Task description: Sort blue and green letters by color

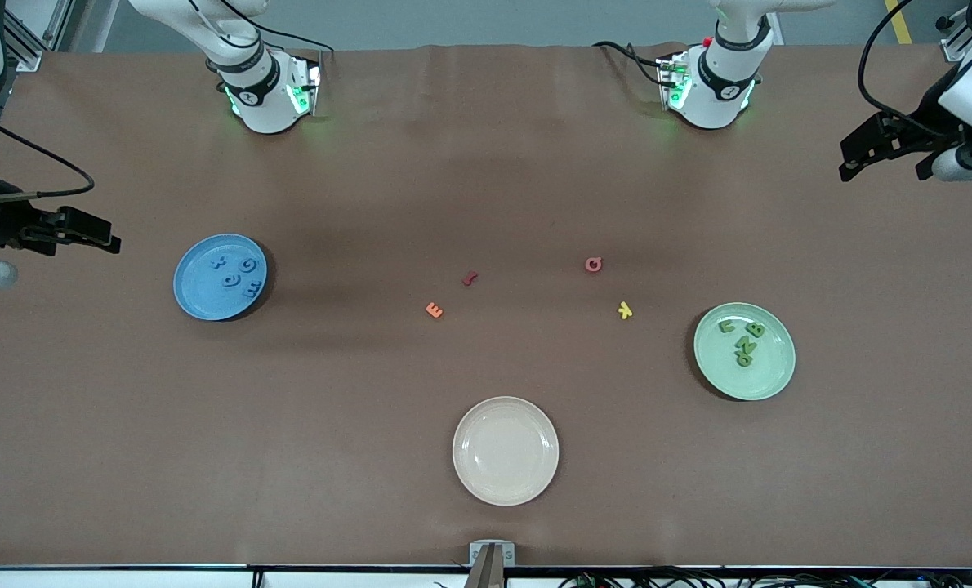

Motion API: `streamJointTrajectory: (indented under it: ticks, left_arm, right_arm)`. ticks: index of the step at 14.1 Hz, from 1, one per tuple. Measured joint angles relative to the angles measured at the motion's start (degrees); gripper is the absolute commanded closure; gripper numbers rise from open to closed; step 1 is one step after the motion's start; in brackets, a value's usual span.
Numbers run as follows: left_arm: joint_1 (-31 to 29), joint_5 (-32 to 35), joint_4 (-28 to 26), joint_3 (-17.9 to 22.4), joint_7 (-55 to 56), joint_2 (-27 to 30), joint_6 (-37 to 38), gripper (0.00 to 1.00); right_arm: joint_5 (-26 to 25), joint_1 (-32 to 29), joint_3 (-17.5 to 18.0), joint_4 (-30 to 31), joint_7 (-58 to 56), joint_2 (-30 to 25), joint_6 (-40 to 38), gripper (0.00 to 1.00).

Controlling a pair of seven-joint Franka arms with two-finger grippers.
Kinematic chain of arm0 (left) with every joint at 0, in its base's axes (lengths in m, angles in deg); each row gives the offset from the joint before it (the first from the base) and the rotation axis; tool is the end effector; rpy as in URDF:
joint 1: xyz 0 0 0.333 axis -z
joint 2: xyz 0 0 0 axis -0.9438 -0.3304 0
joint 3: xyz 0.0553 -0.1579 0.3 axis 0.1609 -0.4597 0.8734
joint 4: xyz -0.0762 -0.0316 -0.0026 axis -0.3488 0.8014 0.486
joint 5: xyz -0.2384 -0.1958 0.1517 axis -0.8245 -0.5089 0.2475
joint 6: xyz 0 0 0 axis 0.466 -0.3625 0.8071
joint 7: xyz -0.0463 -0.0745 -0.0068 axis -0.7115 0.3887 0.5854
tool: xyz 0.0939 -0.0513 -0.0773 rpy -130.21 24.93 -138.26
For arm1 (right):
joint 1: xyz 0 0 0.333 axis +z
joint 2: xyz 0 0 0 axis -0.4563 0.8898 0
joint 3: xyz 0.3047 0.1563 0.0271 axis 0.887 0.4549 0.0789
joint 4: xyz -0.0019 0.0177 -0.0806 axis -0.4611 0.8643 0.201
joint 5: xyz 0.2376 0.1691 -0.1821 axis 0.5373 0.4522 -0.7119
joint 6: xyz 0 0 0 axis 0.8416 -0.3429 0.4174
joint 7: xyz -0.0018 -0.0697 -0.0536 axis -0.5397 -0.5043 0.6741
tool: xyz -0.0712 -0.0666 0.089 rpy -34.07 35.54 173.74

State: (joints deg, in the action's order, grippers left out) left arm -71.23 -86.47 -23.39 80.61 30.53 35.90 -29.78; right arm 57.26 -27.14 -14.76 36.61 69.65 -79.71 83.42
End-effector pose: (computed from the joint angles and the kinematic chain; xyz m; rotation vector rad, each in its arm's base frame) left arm 0.4571 -0.0446 0.6439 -3.1282 0.0135 0.0156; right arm 0.5272 -0.0173 0.5871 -3.0641 0.0078 0.1680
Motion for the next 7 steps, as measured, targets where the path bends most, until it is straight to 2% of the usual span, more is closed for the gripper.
streamJointTrajectory:
  ticks: [7]
  left_arm:
    - [-0.2,0.0,3.4,0.2,-0.1,-3.1,-0.3,0.0]
  right_arm:
    - [-1.2,-0.3,1.2,2.3,0.0,-2.3,0.2,0.0]
